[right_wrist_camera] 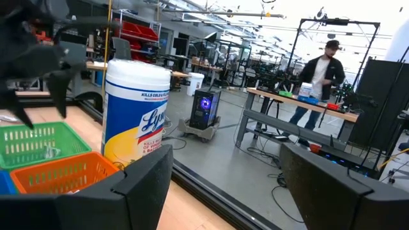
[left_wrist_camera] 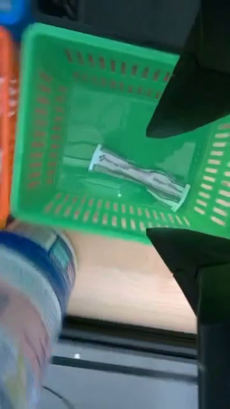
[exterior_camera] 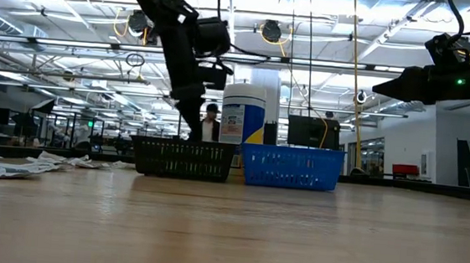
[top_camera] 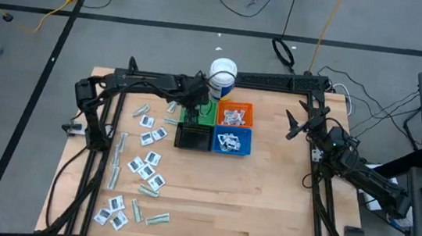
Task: Pick & Place First Aid Supplies
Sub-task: Put the green bandage pad into the green basket
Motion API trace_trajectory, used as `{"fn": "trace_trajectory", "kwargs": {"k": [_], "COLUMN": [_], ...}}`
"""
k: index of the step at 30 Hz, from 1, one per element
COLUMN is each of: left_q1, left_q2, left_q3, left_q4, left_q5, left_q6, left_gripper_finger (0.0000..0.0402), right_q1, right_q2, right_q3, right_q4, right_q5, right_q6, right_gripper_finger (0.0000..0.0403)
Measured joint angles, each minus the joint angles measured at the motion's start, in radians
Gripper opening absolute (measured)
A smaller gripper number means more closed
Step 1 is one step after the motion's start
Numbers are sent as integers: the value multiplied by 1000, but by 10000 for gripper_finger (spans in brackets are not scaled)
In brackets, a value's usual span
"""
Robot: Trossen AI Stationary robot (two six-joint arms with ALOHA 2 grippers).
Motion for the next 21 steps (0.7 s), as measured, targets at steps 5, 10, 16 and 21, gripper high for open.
{"fn": "trace_trajectory", "kwargs": {"k": [5,10,16,21], "left_q1": [34,74,105,148], "left_q2": [-55,-106,-142,-152], "left_q3": [12,12,12,12], "left_q4": [-31,-102,-266,-417], "left_q5": [-18,-17,-15,-2], "left_q6": [-226,-451,-639,-744], "left_gripper_finger": [273,279,263,246], "right_q1": [0,0,0,0], "right_q2": [0,0,0,0], "right_q3": [0,0,0,0], "right_q4": [0,1,3,0], "right_q5": [0,0,0,0], "right_q6": [0,0,0,0], "right_gripper_finger": [279,279,279,279]}}
